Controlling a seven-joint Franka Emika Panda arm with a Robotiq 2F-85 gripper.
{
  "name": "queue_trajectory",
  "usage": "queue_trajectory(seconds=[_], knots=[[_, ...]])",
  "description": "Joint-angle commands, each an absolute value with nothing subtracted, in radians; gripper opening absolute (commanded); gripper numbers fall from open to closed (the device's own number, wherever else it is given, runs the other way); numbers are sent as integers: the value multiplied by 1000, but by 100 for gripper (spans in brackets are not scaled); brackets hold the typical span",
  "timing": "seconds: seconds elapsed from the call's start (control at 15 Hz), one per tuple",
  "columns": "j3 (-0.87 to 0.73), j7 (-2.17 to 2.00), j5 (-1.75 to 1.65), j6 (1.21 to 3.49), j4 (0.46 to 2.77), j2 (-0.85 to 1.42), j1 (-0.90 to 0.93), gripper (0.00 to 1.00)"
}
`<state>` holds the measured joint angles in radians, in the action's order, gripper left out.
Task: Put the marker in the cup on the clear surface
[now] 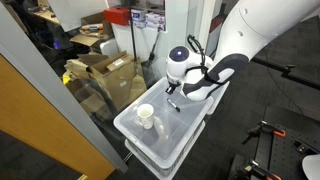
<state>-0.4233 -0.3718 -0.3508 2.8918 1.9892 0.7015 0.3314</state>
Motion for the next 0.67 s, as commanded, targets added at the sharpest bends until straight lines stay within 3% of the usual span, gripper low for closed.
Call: queue_trajectory(seconds=[0.0, 0.13, 0.6], knots=[[-474, -415, -348, 2920, 2000, 698, 382, 89], [-488, -421, -350, 2922, 2001, 698, 397, 100], [-523, -435, -348, 2937, 2005, 698, 429, 100]])
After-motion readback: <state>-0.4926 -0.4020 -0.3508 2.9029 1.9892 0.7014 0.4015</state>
